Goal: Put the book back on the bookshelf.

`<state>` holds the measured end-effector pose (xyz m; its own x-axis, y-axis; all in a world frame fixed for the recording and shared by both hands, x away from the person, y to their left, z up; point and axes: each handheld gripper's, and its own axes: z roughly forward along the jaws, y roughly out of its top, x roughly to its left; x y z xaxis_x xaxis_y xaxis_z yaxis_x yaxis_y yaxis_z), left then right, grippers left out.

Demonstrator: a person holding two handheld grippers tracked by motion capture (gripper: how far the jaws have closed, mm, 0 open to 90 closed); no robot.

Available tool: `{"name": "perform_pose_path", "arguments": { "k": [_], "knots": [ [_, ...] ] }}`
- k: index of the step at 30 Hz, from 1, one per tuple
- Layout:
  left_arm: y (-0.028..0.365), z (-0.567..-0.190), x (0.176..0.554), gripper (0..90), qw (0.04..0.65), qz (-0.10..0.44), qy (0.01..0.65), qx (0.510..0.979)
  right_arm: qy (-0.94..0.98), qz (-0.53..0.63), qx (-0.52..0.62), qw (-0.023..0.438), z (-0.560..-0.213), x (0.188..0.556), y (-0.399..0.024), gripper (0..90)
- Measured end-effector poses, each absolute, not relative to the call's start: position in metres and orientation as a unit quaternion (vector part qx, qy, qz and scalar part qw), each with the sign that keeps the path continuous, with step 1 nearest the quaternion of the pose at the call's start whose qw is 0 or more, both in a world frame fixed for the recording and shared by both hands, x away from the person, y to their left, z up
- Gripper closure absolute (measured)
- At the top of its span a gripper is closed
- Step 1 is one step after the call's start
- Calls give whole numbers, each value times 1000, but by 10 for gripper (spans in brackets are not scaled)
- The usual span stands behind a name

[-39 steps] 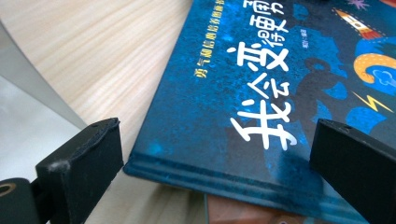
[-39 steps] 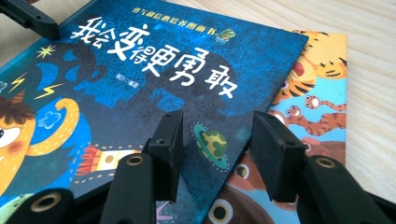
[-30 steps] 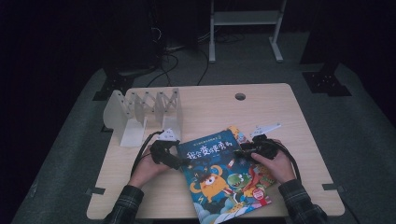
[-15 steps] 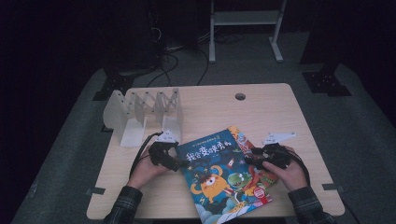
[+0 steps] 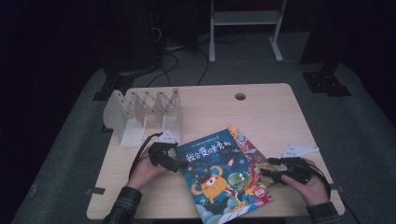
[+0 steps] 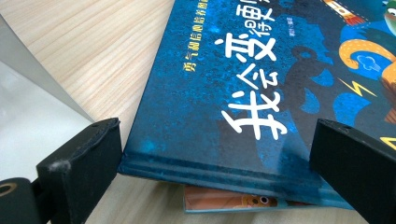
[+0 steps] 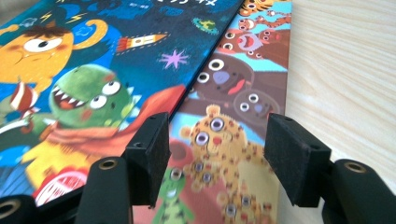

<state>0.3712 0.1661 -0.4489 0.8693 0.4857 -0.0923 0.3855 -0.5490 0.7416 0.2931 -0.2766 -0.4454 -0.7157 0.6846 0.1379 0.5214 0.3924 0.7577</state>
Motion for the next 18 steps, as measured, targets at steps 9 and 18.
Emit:
{"name": "perform_pose_path", "arguments": {
  "k": [9,18],
  "knots": [
    [168,-448,367,20,399,63,246,881,830,415,359,101,-445,270,-288,377],
    [171,-447,358,20,396,64,247,882,832,410,359,104,-447,258,-293,376]
  ]
}}
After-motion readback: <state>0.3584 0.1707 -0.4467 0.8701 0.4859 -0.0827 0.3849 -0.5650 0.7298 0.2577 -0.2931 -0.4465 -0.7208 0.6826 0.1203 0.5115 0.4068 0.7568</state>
